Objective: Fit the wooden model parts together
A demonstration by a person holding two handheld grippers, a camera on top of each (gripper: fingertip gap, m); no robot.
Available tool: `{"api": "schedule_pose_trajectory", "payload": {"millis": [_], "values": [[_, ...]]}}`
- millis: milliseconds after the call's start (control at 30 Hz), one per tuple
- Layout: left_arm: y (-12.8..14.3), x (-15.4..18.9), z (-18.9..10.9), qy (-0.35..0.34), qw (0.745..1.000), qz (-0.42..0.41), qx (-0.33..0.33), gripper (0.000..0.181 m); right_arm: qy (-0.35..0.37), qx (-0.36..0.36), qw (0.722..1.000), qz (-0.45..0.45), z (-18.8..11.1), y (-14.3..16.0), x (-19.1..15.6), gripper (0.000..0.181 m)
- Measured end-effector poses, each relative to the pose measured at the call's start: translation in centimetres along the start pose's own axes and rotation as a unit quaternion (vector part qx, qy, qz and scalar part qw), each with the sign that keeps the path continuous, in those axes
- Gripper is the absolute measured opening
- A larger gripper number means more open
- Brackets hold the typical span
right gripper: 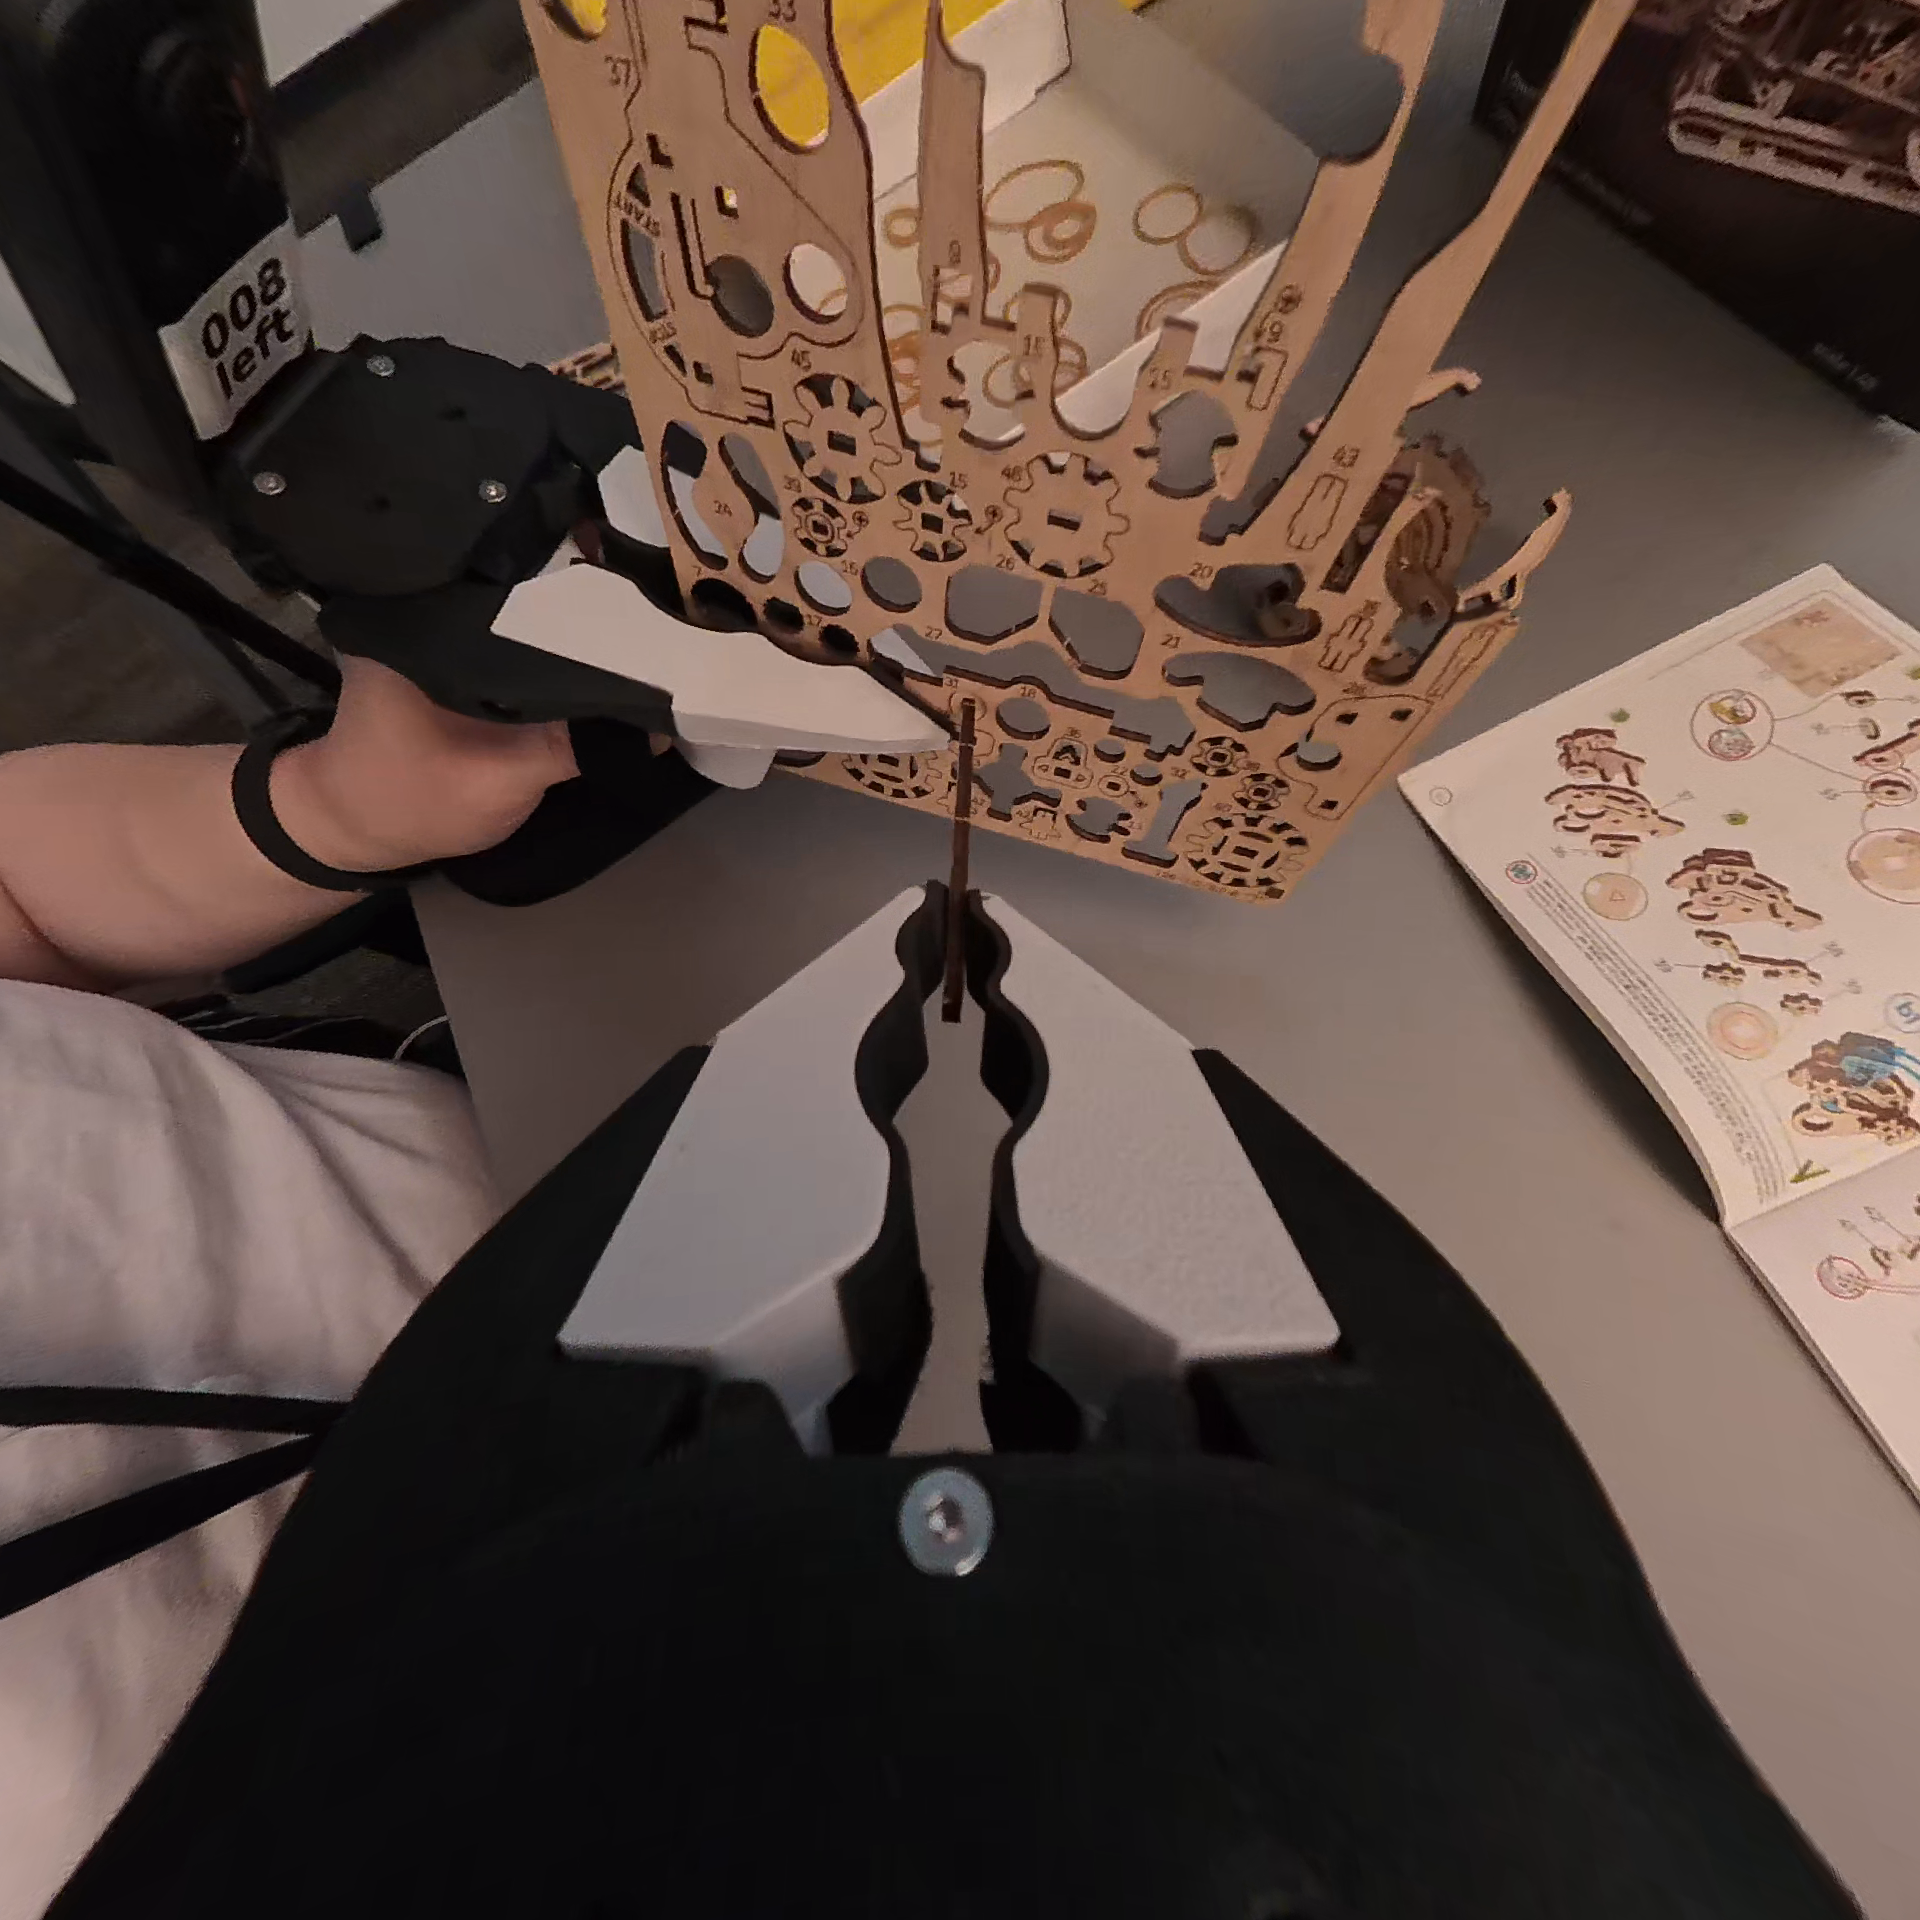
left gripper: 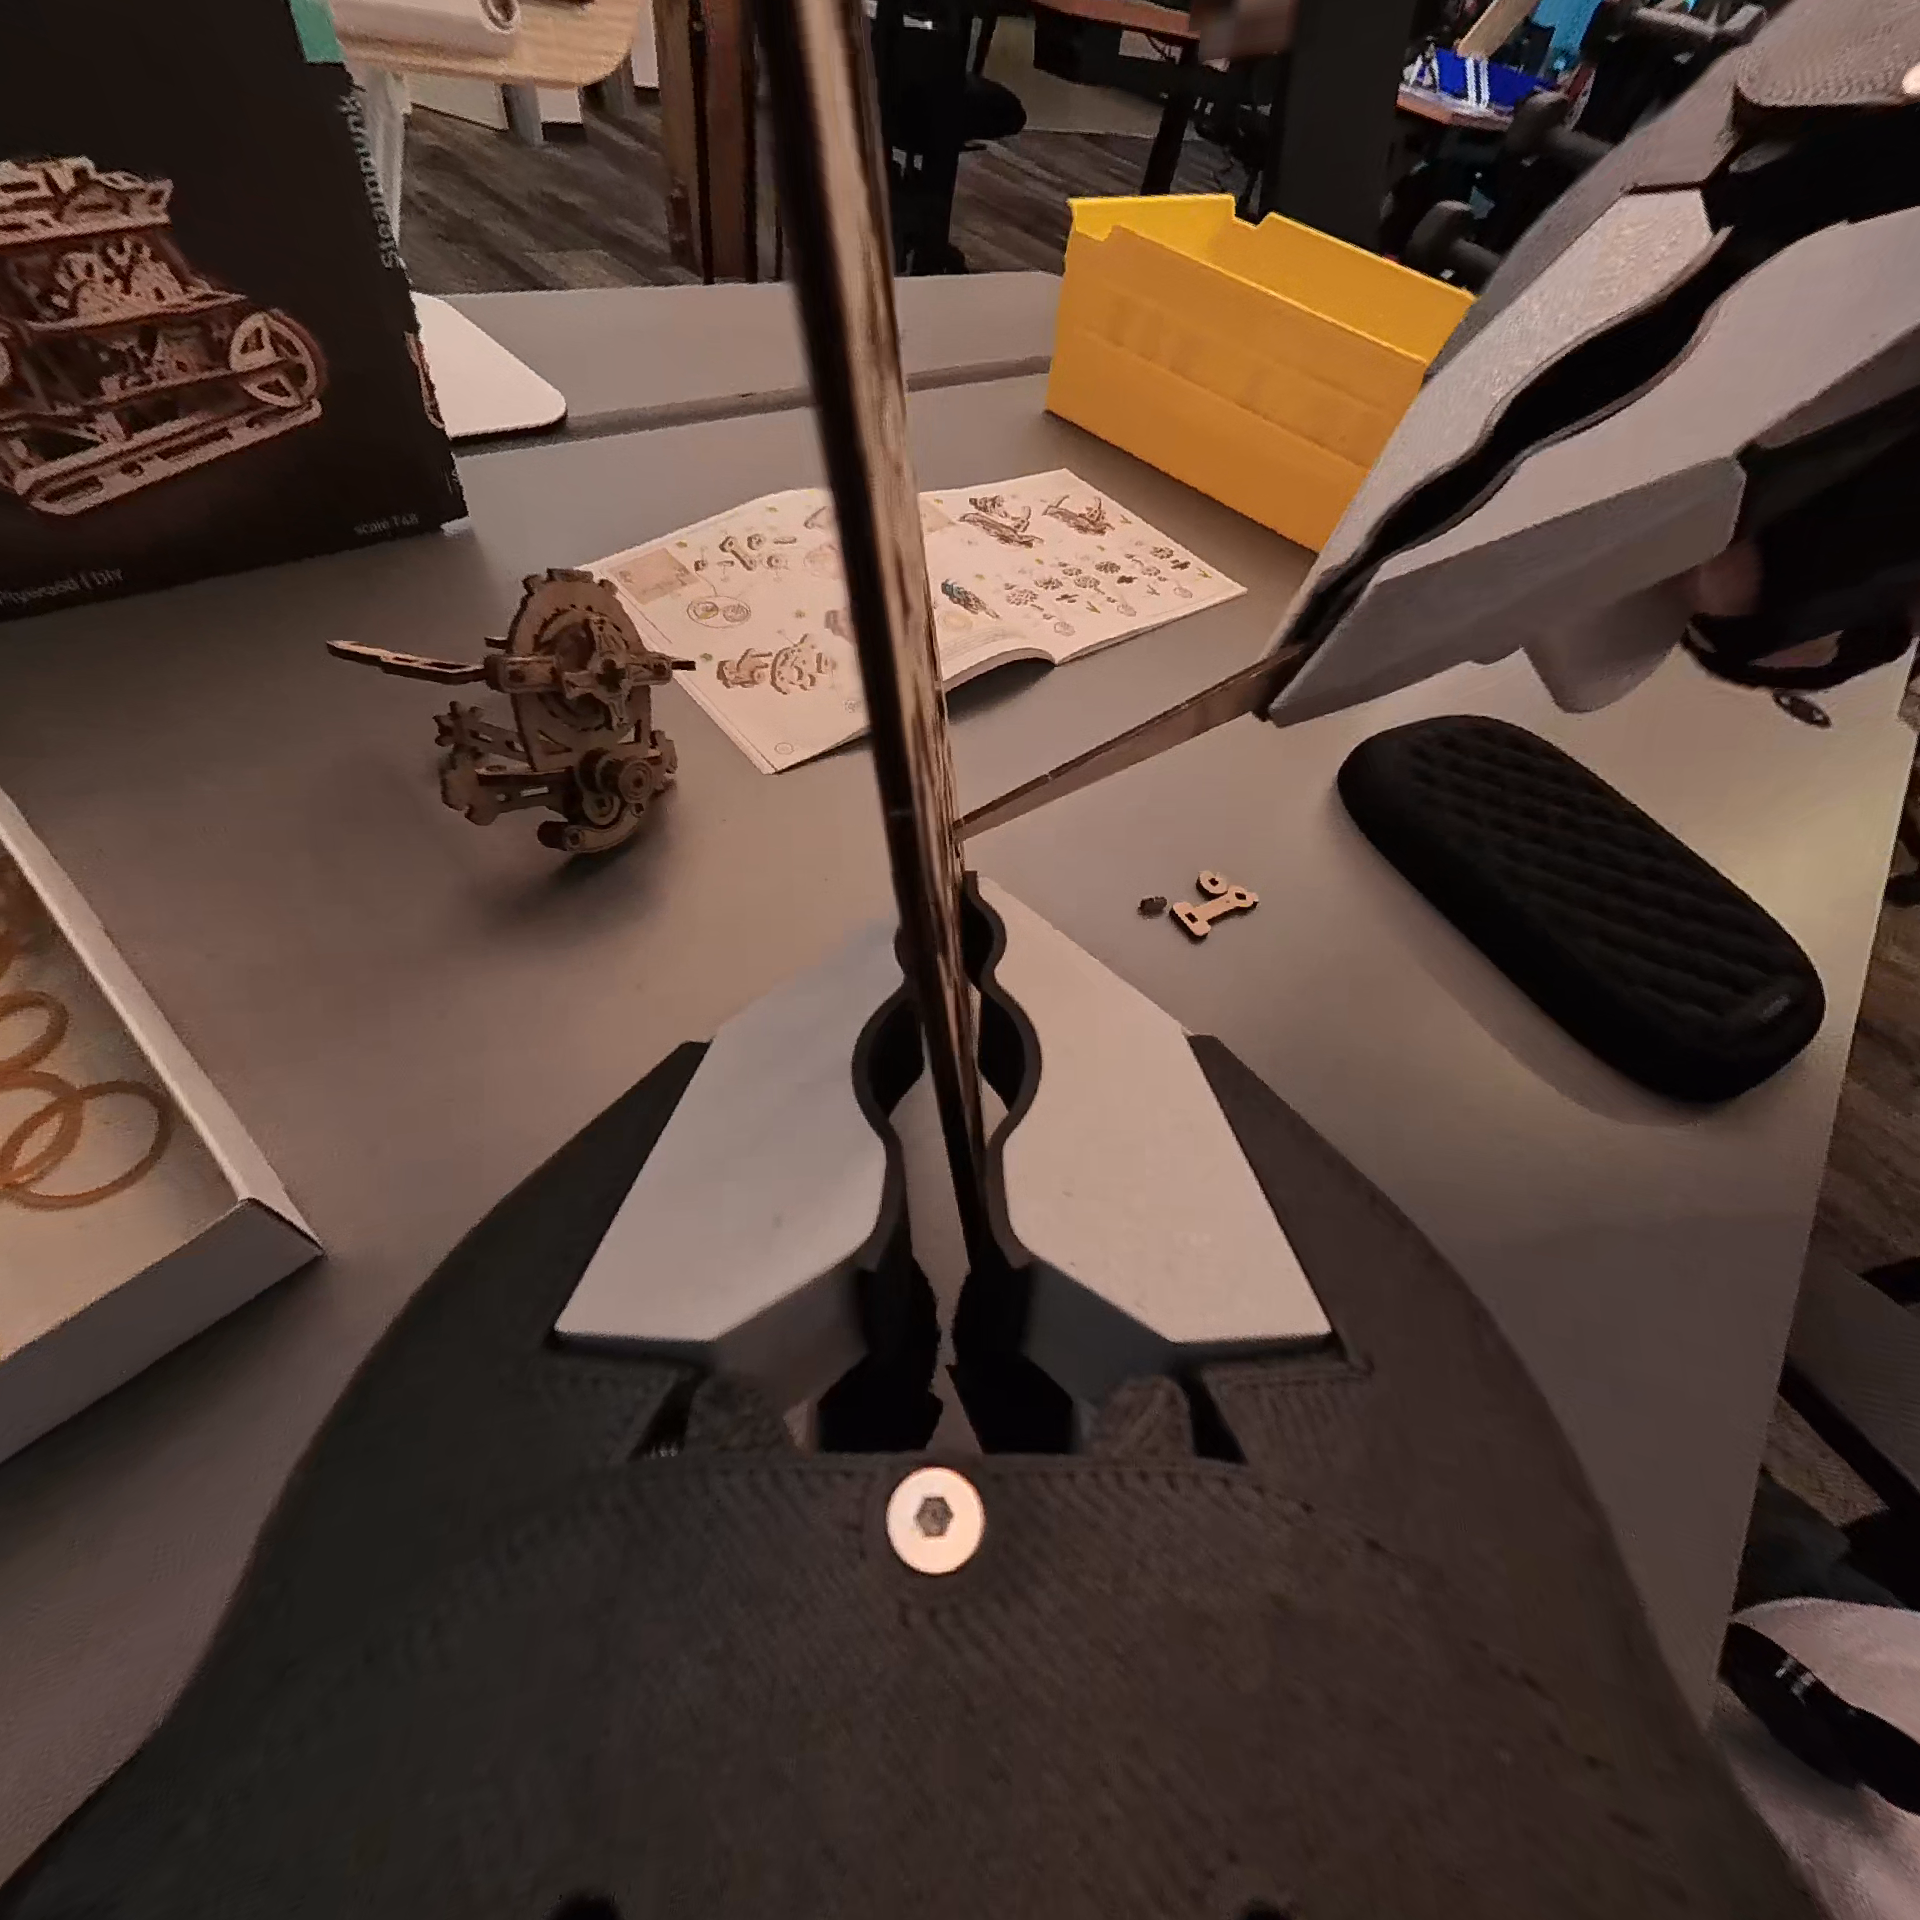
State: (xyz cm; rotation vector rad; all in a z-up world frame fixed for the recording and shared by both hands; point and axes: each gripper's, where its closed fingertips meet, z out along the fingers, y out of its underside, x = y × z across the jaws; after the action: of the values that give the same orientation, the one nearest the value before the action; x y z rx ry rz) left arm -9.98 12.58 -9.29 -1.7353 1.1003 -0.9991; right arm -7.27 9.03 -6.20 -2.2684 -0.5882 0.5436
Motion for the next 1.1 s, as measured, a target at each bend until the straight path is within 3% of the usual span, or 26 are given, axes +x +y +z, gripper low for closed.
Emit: {"api": "schedule_pose_trajectory", "payload": {"millis": [33,267,400,500,700,767,900,1000,1033,1100], "values": [[-0.1,-0.1,-0.1,0.001,1.000,-0.008,0.002,0.000,0.004,0.007,1.000,-0.001,0.1,0.0,-0.2,0.000],[-0.5,-1.4,-0.3,0.020,0.993,-0.115,0.028,0.000,0.119,0.107,0.986,-0.038,2.0,0.1,-1.4,0.003],[0.0,-2.1,-0.2,0.017,0.991,-0.134,0.016,0.000,0.120,0.141,0.983,-0.005,3.3,0.7,-1.4,0.003],[0.4,-1.5,-0.3,0.029,0.995,-0.098,-0.007,0.000,0.071,0.113,0.991,0.000,2.4,0.7,-1.2,0.002],[0.6,1.0,-0.5,0.079,0.996,-0.033,-0.027,0.001,-0.090,-0.029,0.994,0.046,-0.5,0.7,0.1,0.000],[0.5,0.9,-0.4,0.070,0.997,-0.034,-0.022,0.000,-0.105,-0.027,0.992,0.059,-0.5,0.3,0.5,0.000],[0.1,-0.3,-0.6,0.074,0.990,-0.121,0.000,0.000,-0.081,0.051,0.995,0.041,0.5,0.0,0.3,0.000],[-1.1,-0.6,-1.3,0.142,0.958,-0.245,0.047,0.000,-0.054,0.129,0.990,0.022,0.8,-0.4,-0.3,0.000],[-0.9,-0.8,-1.4,0.156,0.948,-0.274,0.046,0.000,-0.041,0.137,0.990,0.019,1.0,-0.3,-0.4,0.000],[-0.4,-1.1,-1.2,0.147,0.951,-0.268,0.037,0.000,-0.002,0.126,0.992,-0.001,1.6,-0.1,-0.6,0.000]]}}
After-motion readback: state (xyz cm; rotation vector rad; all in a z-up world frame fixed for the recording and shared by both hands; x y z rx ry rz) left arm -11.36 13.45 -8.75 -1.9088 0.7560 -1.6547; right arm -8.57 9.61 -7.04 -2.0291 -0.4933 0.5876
